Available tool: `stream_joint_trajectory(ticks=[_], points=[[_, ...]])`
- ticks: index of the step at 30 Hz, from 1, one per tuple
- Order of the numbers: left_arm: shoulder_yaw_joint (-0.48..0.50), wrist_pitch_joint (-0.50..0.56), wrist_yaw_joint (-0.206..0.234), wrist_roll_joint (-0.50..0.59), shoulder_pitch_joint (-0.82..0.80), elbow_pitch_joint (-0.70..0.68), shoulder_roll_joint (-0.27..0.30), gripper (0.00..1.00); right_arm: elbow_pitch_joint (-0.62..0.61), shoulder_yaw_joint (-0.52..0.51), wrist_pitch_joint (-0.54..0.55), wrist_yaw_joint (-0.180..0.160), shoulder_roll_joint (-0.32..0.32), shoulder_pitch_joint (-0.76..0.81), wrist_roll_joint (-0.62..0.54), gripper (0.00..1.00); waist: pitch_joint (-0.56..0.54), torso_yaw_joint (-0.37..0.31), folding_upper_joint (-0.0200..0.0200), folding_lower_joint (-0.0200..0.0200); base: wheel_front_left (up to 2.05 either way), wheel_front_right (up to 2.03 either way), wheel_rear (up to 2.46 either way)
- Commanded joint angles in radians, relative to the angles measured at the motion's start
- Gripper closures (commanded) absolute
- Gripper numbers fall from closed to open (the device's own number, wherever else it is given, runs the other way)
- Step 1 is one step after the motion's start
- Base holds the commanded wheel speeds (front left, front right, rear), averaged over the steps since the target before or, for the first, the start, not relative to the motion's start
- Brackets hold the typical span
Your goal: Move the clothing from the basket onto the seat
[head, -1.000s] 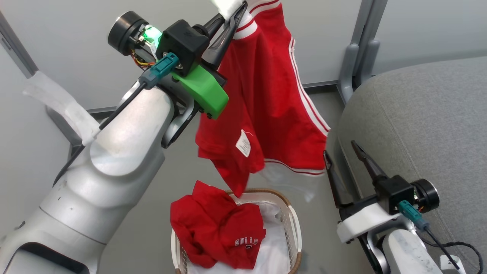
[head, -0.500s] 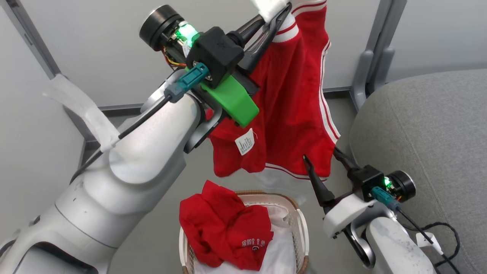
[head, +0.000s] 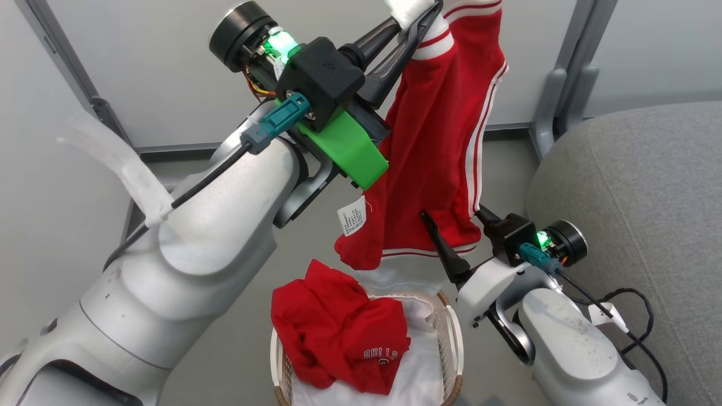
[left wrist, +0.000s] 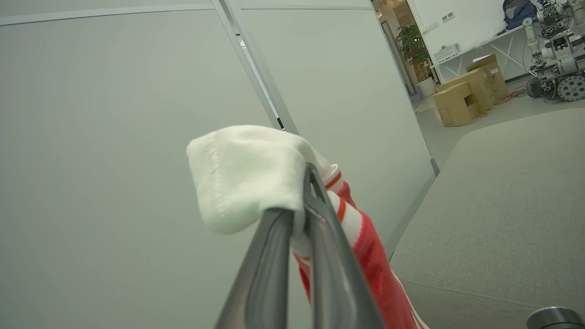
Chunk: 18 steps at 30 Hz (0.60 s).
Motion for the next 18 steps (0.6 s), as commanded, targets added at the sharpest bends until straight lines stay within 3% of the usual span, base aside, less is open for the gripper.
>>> stream_joint_trajectory(ticks=[1, 3, 5, 6, 7, 8, 9, 18], points=[[0.001, 0.001, 0.009, -0.003, -0.002, -0.007, 0.0, 1.0, 0.014, 0.005, -0.002, -0.001, 0.003, -0.02, 0.01, 0.0, 0.004, 0.005, 0.0, 0.0001, 0.0, 0.0, 0.0], [0.001, 0.002, 0.01, -0.007, -0.004, -0.017, -0.001, 1.0, 0.033, 0.008, -0.002, -0.001, 0.005, -0.035, 0.014, 0.04, 0.009, 0.01, 0.0, 0.0001, 0.0, 0.0, 0.0], [0.002, 0.002, 0.015, -0.009, -0.004, -0.025, -0.001, 1.0, 0.046, 0.011, -0.002, -0.001, 0.007, -0.05, 0.018, 0.26, 0.013, 0.013, 0.0, 0.0001, 0.0, 0.0, 0.0], [0.003, 0.001, 0.018, -0.01, -0.002, -0.028, 0.0, 1.0, 0.053, 0.013, -0.002, -0.001, 0.007, -0.057, 0.022, 0.53, 0.015, 0.014, 0.0, 0.0001, 0.0, 0.0, 0.0], [0.005, 0.0, 0.019, -0.01, 0.001, -0.031, 0.002, 1.0, 0.058, 0.017, -0.002, -0.001, 0.008, -0.062, 0.025, 0.59, 0.017, 0.015, 0.0, 0.0001, 0.0, 0.0, 0.0], [0.007, 0.0, 0.019, -0.013, 0.006, -0.033, 0.005, 1.0, 0.062, 0.021, -0.002, -0.001, 0.008, -0.068, 0.026, 0.95, 0.018, 0.016, 0.0, 0.0001, 0.0, 0.0, 0.0], [0.009, 0.0, 0.023, -0.017, 0.011, -0.034, 0.008, 1.0, 0.065, 0.025, -0.002, -0.001, 0.009, -0.075, 0.026, 1.0, 0.02, 0.016, 0.0, 0.0001, 0.0, 0.0, 0.0], [0.049, -0.005, 0.071, -0.066, 0.093, 0.009, 0.058, 1.0, -0.011, 0.013, -0.002, -0.001, -0.015, -0.079, 0.01, 1.0, 0.028, -0.002, 0.0, 0.0001, 0.0, 0.0, 0.0]])
